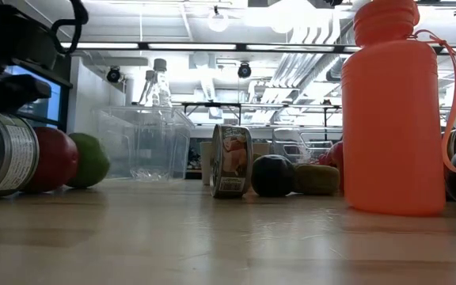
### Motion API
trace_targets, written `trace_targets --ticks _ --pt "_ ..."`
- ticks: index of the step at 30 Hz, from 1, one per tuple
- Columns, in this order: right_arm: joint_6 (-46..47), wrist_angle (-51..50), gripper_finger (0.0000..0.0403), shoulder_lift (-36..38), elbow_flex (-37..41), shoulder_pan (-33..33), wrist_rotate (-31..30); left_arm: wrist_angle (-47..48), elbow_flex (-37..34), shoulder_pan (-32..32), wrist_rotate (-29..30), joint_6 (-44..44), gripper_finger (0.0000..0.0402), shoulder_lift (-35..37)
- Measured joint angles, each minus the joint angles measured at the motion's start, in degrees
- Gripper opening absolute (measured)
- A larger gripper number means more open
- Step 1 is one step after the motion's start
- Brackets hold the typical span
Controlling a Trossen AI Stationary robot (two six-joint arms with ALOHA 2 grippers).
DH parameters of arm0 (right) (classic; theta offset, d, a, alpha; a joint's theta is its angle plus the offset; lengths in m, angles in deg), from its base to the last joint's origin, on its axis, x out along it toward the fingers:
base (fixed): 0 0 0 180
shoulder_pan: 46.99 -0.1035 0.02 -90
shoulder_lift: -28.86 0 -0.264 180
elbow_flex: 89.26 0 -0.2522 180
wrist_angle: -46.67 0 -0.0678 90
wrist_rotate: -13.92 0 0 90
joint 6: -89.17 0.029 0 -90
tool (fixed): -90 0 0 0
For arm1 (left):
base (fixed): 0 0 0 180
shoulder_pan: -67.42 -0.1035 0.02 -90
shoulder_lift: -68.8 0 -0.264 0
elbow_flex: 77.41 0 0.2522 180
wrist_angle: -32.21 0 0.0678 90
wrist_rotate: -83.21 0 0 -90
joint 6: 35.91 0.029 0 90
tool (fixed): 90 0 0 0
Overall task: Pick & Place Food Item
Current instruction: Put the green blue tuna can into the grey bin
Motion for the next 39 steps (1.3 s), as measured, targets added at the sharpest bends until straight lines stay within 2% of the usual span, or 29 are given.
trace_targets --ticks 11,17,22,26,32,39 --pt "0.0 -0.13 0.0287 -0.01 0.0 0.0 0.0 -0.82 0.01 -3.16 0.75 2.77 0.0135 0.0" --pt "0.0 -0.17 0.0287 -0.01 0.01 0.0 0.0 -3.03 0.0 -3.68 0.59 4.55 0.0138 0.0" --pt "0.0 -0.17 0.0287 -0.01 0.0 0.02 0.0 -12.67 0.02 -3.95 -0.99 13.37 0.0149 0.0" --pt "-0.11 -0.17 0.0287 -0.02 0.01 0.02 -0.01 -17.4 0.17 -4.48 1.34 20.21 0.0139 0.0" --pt "-0.37 -0.17 0.0287 -0.02 0.02 0.02 -0.01 -17.7 0.2 -9.07 -2.47 22.95 0.014 0.0" --pt "-0.42 -0.17 0.0287 -0.02 0.02 0.02 0.0 -18.39 2.28 -10.99 -2.2 30.38 0.014 0.0"
